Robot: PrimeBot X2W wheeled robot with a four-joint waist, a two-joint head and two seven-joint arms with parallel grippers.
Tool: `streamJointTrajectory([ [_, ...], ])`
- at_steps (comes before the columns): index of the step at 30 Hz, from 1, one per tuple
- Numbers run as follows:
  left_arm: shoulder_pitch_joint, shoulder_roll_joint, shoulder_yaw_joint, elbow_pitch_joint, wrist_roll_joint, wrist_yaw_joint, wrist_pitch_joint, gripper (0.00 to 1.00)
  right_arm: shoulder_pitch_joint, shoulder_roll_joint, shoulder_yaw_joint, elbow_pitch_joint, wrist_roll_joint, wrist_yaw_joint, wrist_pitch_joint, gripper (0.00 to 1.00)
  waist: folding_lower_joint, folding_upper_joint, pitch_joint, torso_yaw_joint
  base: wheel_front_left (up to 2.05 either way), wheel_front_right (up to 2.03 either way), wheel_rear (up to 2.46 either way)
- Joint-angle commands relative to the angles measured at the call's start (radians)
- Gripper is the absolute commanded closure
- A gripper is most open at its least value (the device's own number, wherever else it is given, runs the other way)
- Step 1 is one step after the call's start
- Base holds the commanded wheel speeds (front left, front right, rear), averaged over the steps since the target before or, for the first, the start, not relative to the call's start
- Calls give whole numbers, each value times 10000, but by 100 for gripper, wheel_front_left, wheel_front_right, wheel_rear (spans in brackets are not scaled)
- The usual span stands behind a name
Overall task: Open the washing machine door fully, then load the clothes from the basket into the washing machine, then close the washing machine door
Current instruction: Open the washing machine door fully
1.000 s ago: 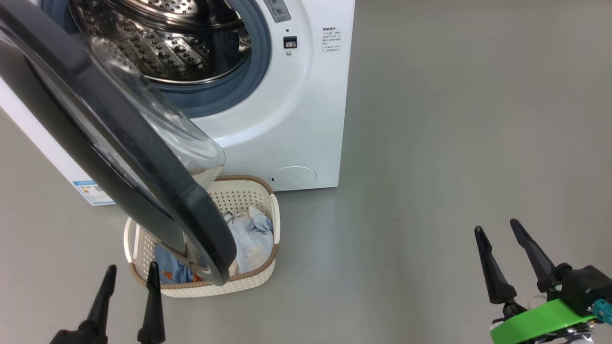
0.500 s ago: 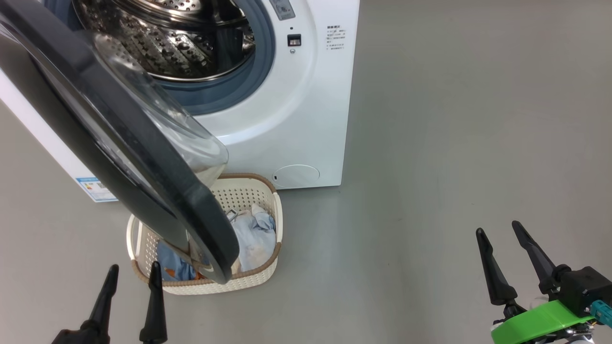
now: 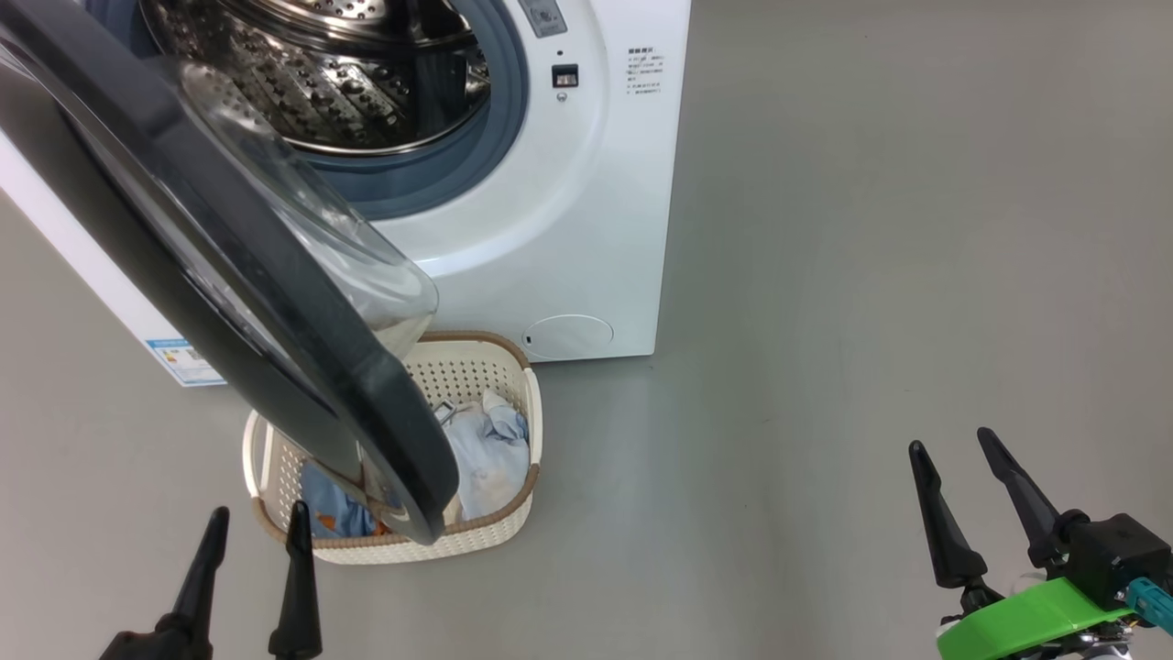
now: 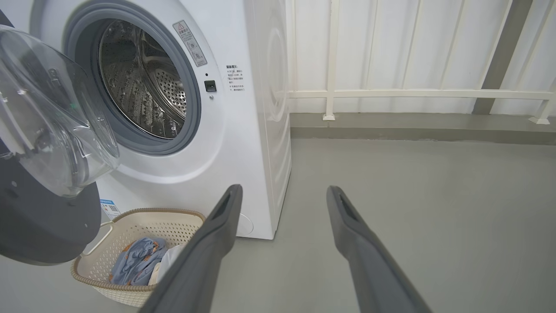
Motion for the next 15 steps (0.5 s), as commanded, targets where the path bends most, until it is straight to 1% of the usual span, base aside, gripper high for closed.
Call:
streamJointTrajectory([
  [1, -230, 123, 269, -301, -32, 68, -63, 0, 17, -91, 219, -189, 36, 16, -122, 0, 0, 0, 11, -3, 0, 0, 0],
  [2, -229, 123, 253, -297, -33, 52, -63, 51, 2, -96, 226, -179, 45, 16, -122, 0, 0, 0, 14, 4, 0, 0, 0],
  [3, -237, 123, 240, -304, -27, 30, -63, 82, -13, -106, 232, -167, 45, 16, -122, 0, 0, 0, 16, 12, 0, 0, 0],
  [4, -250, 123, 234, -327, -32, 13, -63, 100, -26, -115, 238, -152, 47, 16, -122, 0, 0, 0, 16, 21, 0, 0, 0],
  [8, -348, 123, 378, -682, -50, 82, -63, 100, -31, -144, 256, -96, 49, 16, -122, 0, 0, 0, -31, 81, 0, 0, 0],
  [11, -549, 123, 642, -1314, 15, 126, -63, 100, -6, -111, 246, -61, 59, 16, -122, 0, 0, 0, -96, 137, 0, 0, 0],
  [13, -801, 123, 811, -1864, 121, 55, -63, 100, 5, -92, 240, -30, 64, 16, -122, 0, 0, 0, -141, 174, 0, 0, 0],
  [15, -1137, 124, 845, -2484, 306, -138, -63, 100, 15, -81, 241, -8, 66, 16, -122, 0, 0, 0, -179, 204, 0, 0, 0],
])
